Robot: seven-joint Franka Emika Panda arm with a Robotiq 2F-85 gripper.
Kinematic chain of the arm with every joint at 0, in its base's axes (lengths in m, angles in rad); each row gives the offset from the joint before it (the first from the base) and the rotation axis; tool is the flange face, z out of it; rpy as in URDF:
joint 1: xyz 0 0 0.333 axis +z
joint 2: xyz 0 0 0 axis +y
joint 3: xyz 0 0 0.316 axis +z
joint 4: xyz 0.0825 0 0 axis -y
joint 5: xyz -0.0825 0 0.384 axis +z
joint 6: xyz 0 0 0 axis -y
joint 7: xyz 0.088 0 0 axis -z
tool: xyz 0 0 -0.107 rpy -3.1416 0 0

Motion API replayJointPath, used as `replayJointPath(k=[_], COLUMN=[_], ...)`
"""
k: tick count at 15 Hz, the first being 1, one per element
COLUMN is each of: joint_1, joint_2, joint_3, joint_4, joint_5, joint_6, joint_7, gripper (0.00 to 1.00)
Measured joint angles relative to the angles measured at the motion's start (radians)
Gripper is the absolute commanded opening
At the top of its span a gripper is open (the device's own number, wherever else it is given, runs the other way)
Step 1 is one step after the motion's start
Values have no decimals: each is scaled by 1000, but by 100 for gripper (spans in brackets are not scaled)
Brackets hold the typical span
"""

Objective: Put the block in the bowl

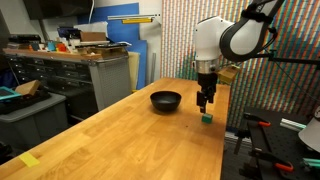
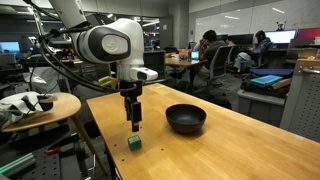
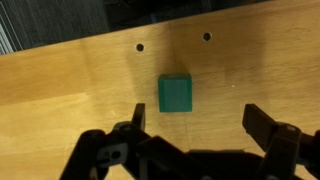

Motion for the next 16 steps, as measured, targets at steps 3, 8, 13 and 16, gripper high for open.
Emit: replayJointPath(k=[3,8,13,16], joint_1=[10,72,150,188], joint_2=[57,148,172,171], joint_3=[-16,-90,-170,-204], joint_4=[-17,-17,-16,-14], joint_5=[-63,-108,-108,-110], joint_6=[83,179,201,201], joint_7=[74,141,164,178], gripper=[100,68,27,17])
